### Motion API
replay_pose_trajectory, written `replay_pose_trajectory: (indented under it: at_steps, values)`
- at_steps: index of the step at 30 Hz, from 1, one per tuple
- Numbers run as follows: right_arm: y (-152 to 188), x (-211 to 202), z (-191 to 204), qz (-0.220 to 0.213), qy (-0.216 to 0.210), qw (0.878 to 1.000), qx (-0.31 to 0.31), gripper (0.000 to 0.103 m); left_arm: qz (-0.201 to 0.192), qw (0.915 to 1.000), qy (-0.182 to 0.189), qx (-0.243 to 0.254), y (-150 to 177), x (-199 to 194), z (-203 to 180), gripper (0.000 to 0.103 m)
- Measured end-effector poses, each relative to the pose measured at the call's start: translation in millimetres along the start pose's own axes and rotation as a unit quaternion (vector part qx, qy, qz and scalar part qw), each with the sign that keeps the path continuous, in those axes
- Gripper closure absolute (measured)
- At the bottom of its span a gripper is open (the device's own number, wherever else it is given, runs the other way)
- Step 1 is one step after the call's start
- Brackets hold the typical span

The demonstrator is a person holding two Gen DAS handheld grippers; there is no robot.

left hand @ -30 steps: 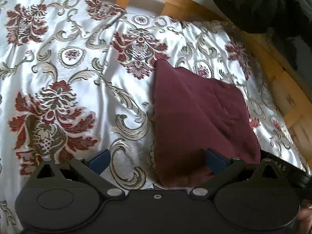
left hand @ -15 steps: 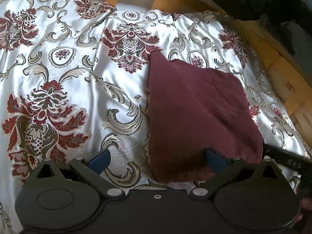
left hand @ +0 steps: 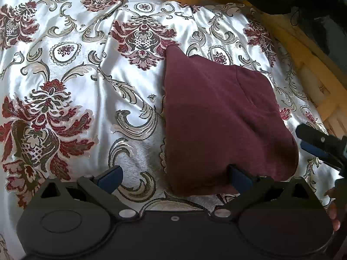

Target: Fold small clothes

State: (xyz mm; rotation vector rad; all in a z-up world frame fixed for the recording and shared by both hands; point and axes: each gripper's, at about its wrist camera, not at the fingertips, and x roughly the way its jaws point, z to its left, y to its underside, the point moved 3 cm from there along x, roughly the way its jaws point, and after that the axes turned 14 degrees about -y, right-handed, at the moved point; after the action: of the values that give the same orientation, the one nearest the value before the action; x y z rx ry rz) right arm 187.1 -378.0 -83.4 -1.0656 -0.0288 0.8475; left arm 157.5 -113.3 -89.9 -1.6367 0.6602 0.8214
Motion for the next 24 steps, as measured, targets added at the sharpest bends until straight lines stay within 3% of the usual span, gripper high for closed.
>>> replay_pose_trajectory:
  at_steps: [4, 9, 12, 15, 20, 24]
  values:
    - [-8.2, 15.6, -7.5, -0.024, -0.022, 0.999, 0.039, 0.001, 0.000, 1.0000, 0.003, 0.003, -0.5, 1.1, 0.3, 0.001]
    - [-20.2, 46.9, -29.4, -0.029, 0.008, 0.996, 0.080, 0.002, -0.001, 0.9999, 0.007, 0.008, -0.3, 2.9, 0.8, 0.001]
    - [-16.5, 59.3, -33.4, -0.017, 0.017, 0.997, 0.072, 0.017, -0.002, 0.9999, 0.007, 0.009, 0.0, 3.4, 0.8, 0.001]
    - [-7.4, 64.8, -33.1, -0.002, 0.025, 0.998, 0.061, 0.039, -0.003, 0.9999, 0.007, 0.010, 0.5, 4.6, -0.1, 0.001]
    - [-3.4, 61.3, -30.5, -0.006, 0.022, 0.999, 0.040, 0.068, 0.000, 0.9999, 0.009, 0.013, 0.7, 7.7, -1.7, 0.001]
    - [-2.2, 59.7, -30.9, -0.004, 0.024, 0.999, 0.026, 0.071, 0.002, 0.9998, 0.013, 0.014, 1.2, 9.2, -1.9, 0.001]
